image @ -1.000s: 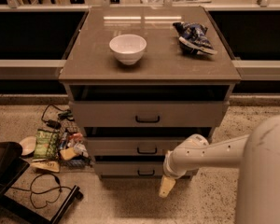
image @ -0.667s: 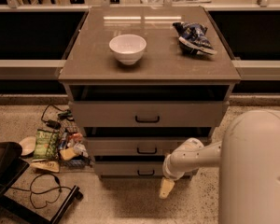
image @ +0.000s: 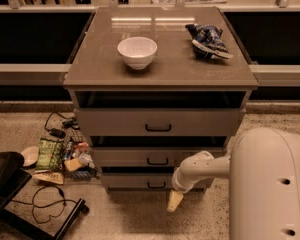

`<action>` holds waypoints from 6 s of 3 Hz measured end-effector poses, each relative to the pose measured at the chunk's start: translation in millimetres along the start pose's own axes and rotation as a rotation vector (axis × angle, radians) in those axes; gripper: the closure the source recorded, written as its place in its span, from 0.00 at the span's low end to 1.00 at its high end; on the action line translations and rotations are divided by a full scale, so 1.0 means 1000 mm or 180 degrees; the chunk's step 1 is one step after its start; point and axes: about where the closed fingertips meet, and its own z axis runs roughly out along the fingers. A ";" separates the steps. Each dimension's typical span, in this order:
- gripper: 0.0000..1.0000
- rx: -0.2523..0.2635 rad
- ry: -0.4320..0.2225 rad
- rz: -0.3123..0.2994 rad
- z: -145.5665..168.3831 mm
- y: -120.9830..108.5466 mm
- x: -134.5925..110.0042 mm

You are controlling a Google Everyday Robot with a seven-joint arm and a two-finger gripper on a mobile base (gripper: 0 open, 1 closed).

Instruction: Open bottom drawer

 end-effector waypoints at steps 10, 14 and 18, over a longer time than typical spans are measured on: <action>0.00 0.0566 0.0506 -0.0436 0.112 -0.079 0.081; 0.86 0.0556 0.0712 -0.0340 0.028 -0.047 0.106; 0.13 0.0595 0.0739 -0.0376 0.025 -0.050 0.103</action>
Offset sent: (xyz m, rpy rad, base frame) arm -0.0003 -0.0322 -0.0645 -0.2330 -0.0111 0.0001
